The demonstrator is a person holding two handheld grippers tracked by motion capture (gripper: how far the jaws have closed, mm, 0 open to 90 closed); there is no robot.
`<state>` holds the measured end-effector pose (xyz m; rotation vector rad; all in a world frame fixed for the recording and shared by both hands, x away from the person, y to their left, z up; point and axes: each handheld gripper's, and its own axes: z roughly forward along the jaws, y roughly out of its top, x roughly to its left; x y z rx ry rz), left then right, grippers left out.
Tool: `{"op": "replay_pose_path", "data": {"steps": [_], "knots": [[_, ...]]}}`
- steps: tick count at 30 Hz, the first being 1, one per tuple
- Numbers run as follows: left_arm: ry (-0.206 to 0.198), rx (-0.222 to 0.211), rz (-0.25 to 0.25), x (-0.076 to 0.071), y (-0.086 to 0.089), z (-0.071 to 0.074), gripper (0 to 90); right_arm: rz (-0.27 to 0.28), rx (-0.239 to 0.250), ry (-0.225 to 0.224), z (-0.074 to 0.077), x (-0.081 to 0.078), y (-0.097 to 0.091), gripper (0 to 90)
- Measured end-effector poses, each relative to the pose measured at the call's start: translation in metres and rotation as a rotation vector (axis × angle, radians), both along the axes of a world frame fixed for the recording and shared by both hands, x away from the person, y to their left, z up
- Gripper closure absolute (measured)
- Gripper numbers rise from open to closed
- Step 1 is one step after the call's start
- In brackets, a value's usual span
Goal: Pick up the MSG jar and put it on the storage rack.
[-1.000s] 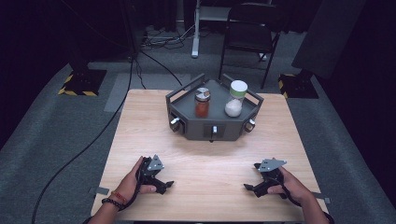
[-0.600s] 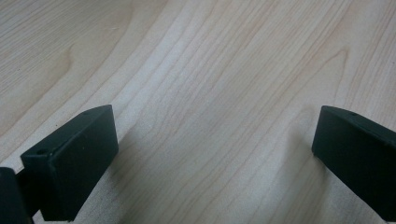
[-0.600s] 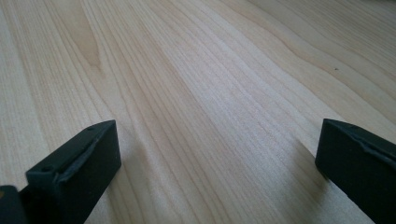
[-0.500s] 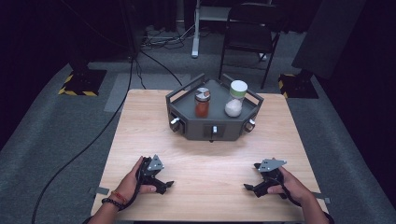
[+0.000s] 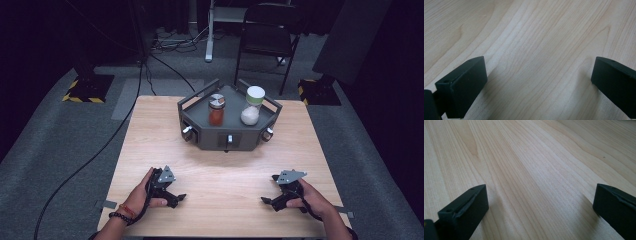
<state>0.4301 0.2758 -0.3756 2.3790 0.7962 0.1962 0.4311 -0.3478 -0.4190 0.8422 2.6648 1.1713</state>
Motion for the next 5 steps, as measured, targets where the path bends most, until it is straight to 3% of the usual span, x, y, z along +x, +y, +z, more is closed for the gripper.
{"op": "replay_pose_path", "data": {"steps": [5], "knots": [[0.001, 0.001, -0.001, 0.0007, -0.0001, 0.0001, 0.0, 0.0, 0.0, 0.0, 0.0, 0.0, 0.0, 0.0]]}}
